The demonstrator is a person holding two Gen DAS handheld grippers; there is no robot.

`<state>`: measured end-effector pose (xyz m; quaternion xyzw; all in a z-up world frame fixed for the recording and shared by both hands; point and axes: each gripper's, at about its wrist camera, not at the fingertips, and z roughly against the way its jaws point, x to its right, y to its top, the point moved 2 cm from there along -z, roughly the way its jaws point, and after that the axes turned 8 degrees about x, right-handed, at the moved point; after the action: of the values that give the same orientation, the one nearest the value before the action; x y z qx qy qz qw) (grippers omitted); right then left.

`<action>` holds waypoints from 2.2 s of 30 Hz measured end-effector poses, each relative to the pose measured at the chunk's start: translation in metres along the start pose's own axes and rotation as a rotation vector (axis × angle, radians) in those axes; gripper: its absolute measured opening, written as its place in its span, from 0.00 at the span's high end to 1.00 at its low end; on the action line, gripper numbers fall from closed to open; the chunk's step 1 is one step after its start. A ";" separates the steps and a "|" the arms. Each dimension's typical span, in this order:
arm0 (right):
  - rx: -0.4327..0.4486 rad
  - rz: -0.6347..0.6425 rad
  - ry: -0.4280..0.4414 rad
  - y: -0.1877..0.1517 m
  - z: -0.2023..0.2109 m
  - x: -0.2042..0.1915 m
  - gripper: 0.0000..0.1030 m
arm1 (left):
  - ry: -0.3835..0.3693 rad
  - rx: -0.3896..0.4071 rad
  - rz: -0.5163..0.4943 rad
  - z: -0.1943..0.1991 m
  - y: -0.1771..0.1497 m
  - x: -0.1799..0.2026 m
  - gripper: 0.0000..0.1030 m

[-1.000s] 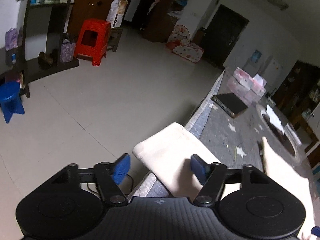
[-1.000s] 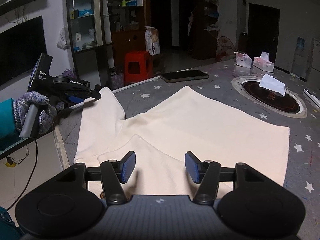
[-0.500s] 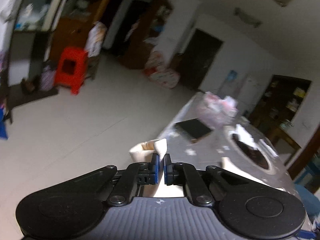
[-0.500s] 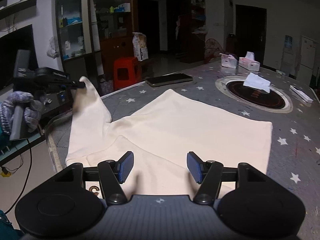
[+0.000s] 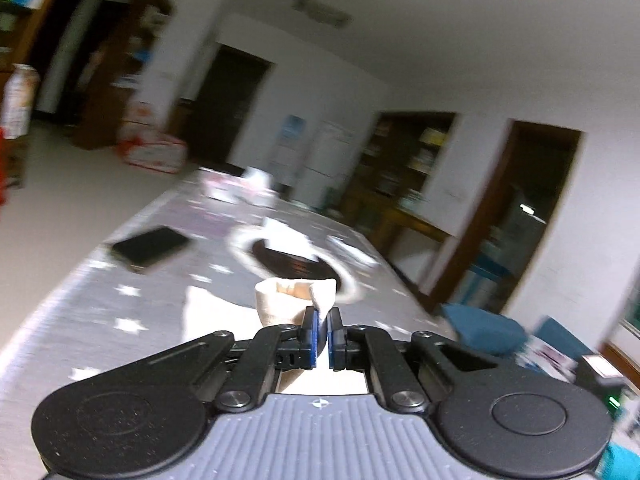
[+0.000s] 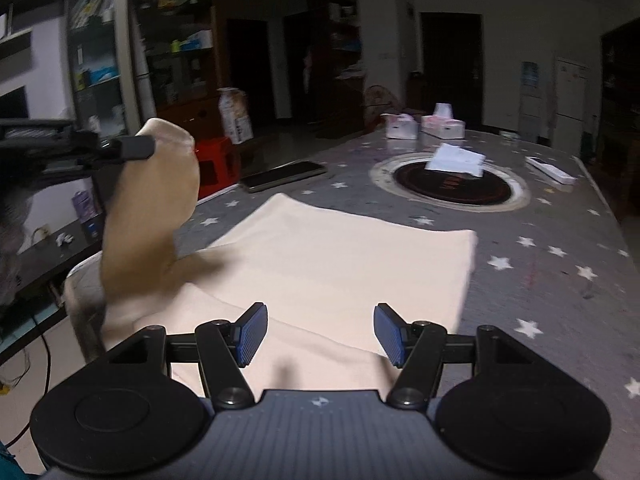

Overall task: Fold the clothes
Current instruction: 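Fold the held sleeve across the body with the left gripper and release, then grasp the hem with both grippers and fold it toward the collar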

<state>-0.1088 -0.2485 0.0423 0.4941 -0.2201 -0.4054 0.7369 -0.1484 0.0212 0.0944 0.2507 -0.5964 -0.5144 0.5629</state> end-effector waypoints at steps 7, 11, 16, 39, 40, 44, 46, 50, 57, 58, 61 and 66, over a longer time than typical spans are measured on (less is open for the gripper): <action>0.007 -0.072 -0.081 -0.003 0.013 0.030 0.42 | -0.097 -0.141 -0.019 -0.010 -0.037 0.021 0.94; 0.005 -0.096 -0.075 -0.004 0.014 0.035 0.42 | -0.152 -0.222 -0.031 -0.016 -0.058 0.033 0.83; -0.002 -0.094 -0.033 -0.005 0.012 0.026 0.42 | -0.201 -0.301 -0.050 -0.018 -0.078 0.043 0.61; -0.117 -0.014 0.059 -0.027 -0.007 -0.008 0.94 | 0.235 -0.281 -0.046 0.031 -0.072 -0.061 0.94; -0.103 -0.006 0.055 -0.023 -0.004 -0.009 0.95 | 0.231 -0.275 -0.048 0.035 -0.070 -0.058 0.94; -0.079 0.019 0.027 -0.018 0.000 -0.008 0.95 | 0.228 -0.283 -0.040 0.038 -0.067 -0.057 0.94; -0.112 0.004 0.020 -0.024 -0.008 -0.004 0.93 | 0.249 -0.313 -0.026 0.033 -0.070 -0.062 0.90; -0.107 0.008 0.017 -0.026 -0.007 -0.003 0.91 | 0.260 -0.321 -0.052 0.031 -0.064 -0.062 0.81; -0.079 0.035 0.062 -0.017 -0.001 -0.012 0.90 | 0.175 -0.264 -0.103 0.008 -0.042 -0.050 0.84; -0.084 0.035 0.070 -0.018 -0.003 -0.014 0.90 | 0.151 -0.267 -0.103 0.000 -0.042 -0.048 0.83; -0.099 0.037 0.088 -0.024 -0.008 -0.019 0.89 | 0.147 -0.303 -0.102 -0.024 -0.051 -0.051 0.83; -0.113 0.048 0.091 -0.034 -0.012 -0.018 0.89 | 0.182 -0.313 -0.083 -0.032 -0.058 -0.065 0.87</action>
<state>-0.1235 -0.2330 0.0073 0.4642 -0.1750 -0.3765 0.7824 -0.1199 0.0476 0.0102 0.2300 -0.4447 -0.5987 0.6252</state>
